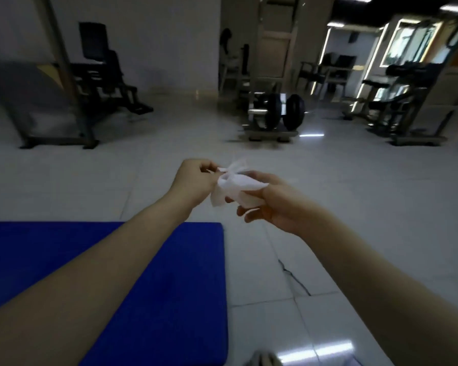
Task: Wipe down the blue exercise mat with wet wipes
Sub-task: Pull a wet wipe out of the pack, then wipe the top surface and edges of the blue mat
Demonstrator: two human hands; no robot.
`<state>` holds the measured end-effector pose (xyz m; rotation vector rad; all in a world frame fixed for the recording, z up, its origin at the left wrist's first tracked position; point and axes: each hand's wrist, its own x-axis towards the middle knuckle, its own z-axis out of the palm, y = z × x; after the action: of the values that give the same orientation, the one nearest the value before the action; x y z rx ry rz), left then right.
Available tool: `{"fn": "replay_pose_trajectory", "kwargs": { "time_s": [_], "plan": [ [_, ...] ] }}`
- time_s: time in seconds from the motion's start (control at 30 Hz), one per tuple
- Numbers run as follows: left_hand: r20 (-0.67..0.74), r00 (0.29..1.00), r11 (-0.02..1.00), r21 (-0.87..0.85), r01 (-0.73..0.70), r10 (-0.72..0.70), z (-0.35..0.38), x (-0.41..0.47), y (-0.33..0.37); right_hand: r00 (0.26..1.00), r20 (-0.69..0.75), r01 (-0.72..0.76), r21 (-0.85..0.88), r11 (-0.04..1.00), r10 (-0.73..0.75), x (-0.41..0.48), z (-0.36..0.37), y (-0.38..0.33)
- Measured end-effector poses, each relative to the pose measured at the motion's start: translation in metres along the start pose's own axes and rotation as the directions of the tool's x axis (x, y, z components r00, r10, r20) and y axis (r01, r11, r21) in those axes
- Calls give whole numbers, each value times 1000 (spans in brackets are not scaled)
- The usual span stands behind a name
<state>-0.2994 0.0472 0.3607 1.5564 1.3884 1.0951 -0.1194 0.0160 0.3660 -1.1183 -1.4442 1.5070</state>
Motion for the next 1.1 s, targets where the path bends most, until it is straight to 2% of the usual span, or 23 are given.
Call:
{"fn": "replay_pose_trajectory", "kwargs": {
  "time_s": [0.07, 0.13, 0.23, 0.3, 0.37, 0.43, 0.47, 0.53, 0.57, 0.6, 0.67, 0.73, 0.8, 0.87, 0.9, 0.97, 1.03, 1.1],
  "plan": [
    [13, 988, 987, -47, 154, -153, -24, -3, -37, 999, -27, 27, -174, 984, -32, 22, 34, 21],
    [14, 944, 932, -156, 327, -329, -41, -6, -78, 996, -20, 75, -339, 938, -87, 46, 66, 55],
    [62, 847, 800, -298, 521, -529, -47, -9, -137, 980, 27, 174, -601, 780, -198, 79, 96, 119],
    [134, 799, 712, -385, 587, -586, -48, -7, -181, 978, 57, 176, -731, 659, -198, 102, 107, 165],
    [243, 780, 647, -446, 618, -577, -47, -4, -221, 984, 60, 147, -800, 582, -166, 123, 110, 206],
    [342, 764, 658, -389, 645, -547, -44, -3, -253, 995, -4, 56, -790, 611, -96, 135, 110, 237],
    [368, 744, 681, -310, 664, -558, -41, -5, -268, 998, -50, -7, -747, 665, -45, 138, 111, 251],
    [343, 712, 713, -149, 685, -613, -34, -13, -289, 989, -111, -144, -597, 789, 97, 136, 113, 268],
    [314, 703, 706, -127, 697, -638, -30, -17, -297, 980, -98, -201, -524, 827, 175, 132, 114, 273],
    [278, 693, 683, -150, 715, -665, -27, -22, -305, 967, -57, -246, -469, 848, 248, 129, 114, 274],
    [217, 645, 571, -320, 756, -732, -20, -33, -315, 934, 58, -302, -396, 867, 352, 119, 112, 274],
    [188, 610, 486, -447, 751, -770, -13, -41, -316, 923, 144, -283, -372, 884, 357, 108, 114, 274],
    [224, 613, 467, -470, 749, -757, -7, -50, -314, 953, 132, -188, -443, 877, 272, 96, 119, 275],
    [303, 609, 460, -439, 772, -733, -4, -58, -311, 989, 28, -102, -575, 812, 144, 88, 122, 284],
    [344, 602, 451, -426, 784, -721, -3, -61, -313, 993, -2, -90, -635, 767, 115, 87, 121, 292],
    [384, 576, 437, -392, 810, -722, -3, -64, -328, 988, -34, -129, -709, 693, 149, 89, 115, 313],
    [279, 510, 410, -347, 844, -814, 1, -73, -361, 968, -83, -224, -714, 663, 238, 91, 106, 341],
    [100, 383, 324, -367, 872, -918, 9, -94, -410, 926, -177, -364, -660, 657, 335, 90, 95, 372]
  ]
}}
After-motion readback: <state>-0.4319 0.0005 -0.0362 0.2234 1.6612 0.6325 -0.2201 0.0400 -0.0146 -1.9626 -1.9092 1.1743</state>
